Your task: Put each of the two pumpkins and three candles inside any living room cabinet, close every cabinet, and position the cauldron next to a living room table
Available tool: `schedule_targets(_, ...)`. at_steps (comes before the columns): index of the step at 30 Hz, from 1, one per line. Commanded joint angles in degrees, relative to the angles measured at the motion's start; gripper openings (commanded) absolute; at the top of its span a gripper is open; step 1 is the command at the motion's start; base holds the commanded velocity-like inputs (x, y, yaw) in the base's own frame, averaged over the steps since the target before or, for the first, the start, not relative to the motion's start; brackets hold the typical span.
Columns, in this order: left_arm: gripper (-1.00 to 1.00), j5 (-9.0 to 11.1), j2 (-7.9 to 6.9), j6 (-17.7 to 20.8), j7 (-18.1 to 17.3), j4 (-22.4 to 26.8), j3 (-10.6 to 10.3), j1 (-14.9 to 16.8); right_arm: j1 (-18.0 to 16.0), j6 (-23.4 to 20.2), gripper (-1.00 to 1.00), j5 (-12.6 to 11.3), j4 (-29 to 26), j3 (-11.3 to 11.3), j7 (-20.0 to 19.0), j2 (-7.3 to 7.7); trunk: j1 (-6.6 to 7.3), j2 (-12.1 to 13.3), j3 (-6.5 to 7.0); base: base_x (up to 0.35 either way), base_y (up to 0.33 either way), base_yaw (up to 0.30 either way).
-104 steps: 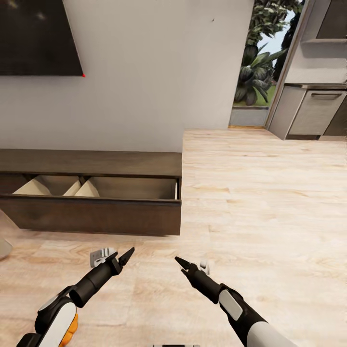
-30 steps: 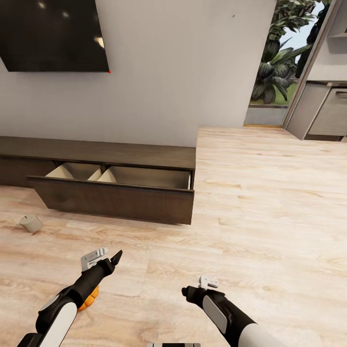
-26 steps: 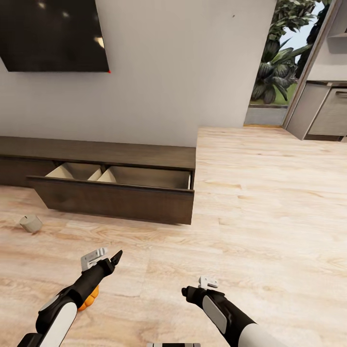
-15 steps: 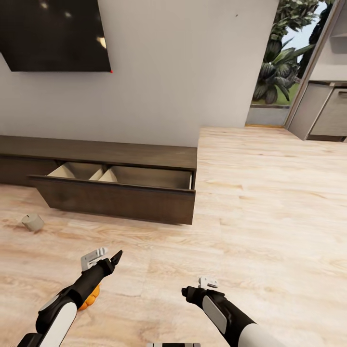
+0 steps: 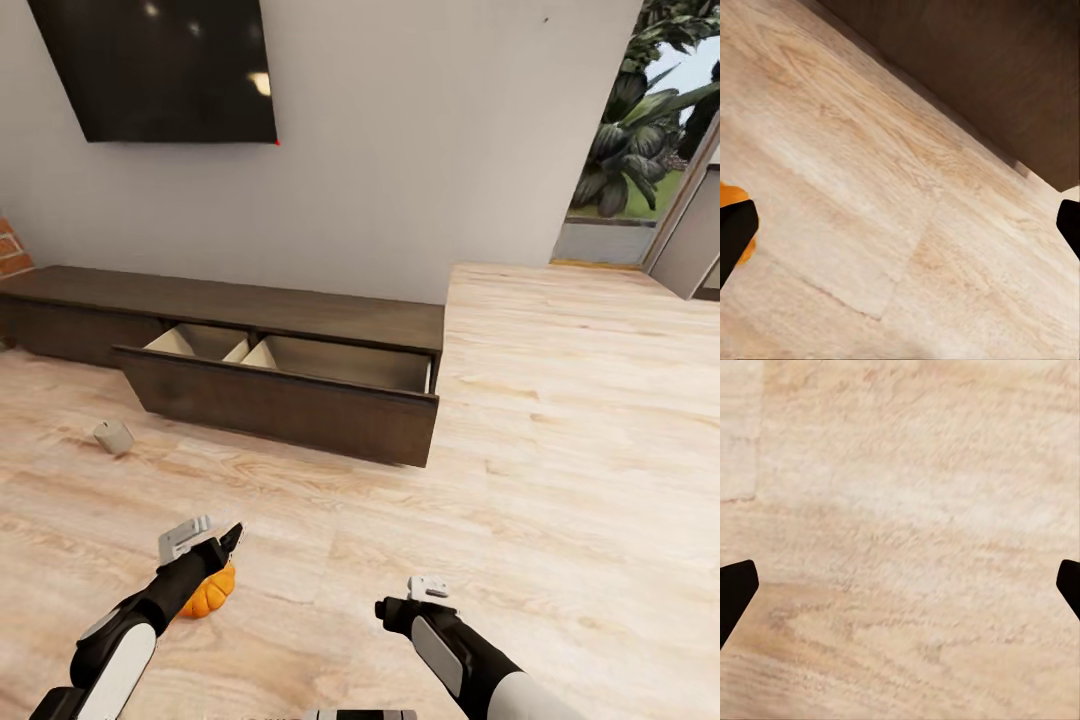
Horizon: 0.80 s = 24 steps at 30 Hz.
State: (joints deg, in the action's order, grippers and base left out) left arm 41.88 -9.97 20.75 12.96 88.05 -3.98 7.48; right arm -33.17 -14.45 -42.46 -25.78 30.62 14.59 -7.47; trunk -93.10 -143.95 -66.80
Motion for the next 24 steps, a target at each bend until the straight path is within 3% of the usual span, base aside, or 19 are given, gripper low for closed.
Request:
schedule_targets(1, 1.00, 0.61, -0.33, 1.32, 2.99, -0.03, -0.03, 0.28, -0.15, -0.25, 1.00, -0.48, -0.79, 0.80, 1.78, -0.17, 0.01, -0.02, -0.11, 0.000, 0.000, 0.213)
schedule_targets(5, 1.00, 0.77, -2.55, 4.63, 9.38, -0.40, 0.06, 3.28, -0.45, -0.92, 1.00, -0.51, -5.21, 1.29, 5.88, -0.80, 0.01, -0.02, -0.37, 0.000, 0.000, 0.210)
schedule_targets(11, 1.00, 0.79, -4.21, 9.33, 13.58, -0.57, 0.10, 7.43, -1.22, -1.25, 1.00, -0.55, -9.69, 1.51, 9.85, -1.69, 0.01, -0.02, -0.76, 0.000, 0.000, 0.204)
schedule_targets(15, 1.00, 0.79, -6.13, 10.39, 17.12, -0.43, 0.11, 7.97, -2.01, -1.29, 1.00, -0.57, -10.30, 1.98, 10.54, -2.04, 0.01, -0.02, -1.03, 0.000, 0.000, 0.200)
schedule_targets(24, 1.00, 0.75, -7.34, 13.60, 20.71, 0.10, 0.11, 8.15, -2.40, -1.28, 1.00, -0.52, -10.54, 4.51, 10.96, -2.42, 0.01, -0.02, -1.63, -0.028, 0.000, 0.209)
